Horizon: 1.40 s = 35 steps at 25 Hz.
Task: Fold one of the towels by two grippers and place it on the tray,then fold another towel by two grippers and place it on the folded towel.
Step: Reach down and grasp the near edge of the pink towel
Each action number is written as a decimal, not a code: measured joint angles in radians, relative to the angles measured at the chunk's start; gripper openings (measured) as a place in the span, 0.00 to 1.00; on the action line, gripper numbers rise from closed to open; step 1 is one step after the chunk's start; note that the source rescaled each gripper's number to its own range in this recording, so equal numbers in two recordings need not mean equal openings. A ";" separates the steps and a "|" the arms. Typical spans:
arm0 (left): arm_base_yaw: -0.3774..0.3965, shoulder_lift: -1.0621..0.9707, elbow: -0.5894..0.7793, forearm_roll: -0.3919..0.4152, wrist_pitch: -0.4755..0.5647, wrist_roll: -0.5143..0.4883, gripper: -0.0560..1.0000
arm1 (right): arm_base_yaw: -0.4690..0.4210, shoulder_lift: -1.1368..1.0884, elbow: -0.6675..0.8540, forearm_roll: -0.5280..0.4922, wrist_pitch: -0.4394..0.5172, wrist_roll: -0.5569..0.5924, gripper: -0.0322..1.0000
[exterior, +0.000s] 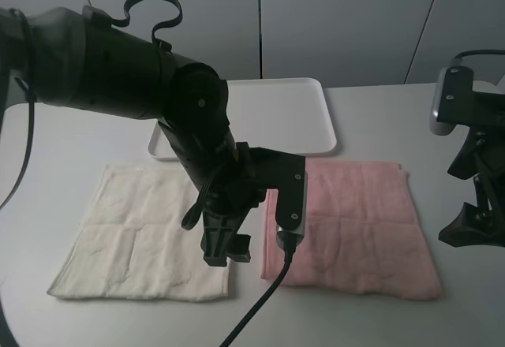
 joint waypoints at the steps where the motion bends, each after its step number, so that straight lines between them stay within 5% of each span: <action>1: -0.013 0.006 0.000 0.000 0.000 0.000 0.98 | 0.000 0.008 0.010 0.000 -0.010 -0.005 1.00; 9: -0.094 0.053 0.000 0.009 -0.023 0.002 0.98 | 0.000 0.026 0.077 0.000 -0.072 -0.064 1.00; 35: -0.146 0.136 -0.004 0.071 -0.068 -0.047 0.98 | 0.079 0.026 0.205 -0.052 -0.117 -0.087 1.00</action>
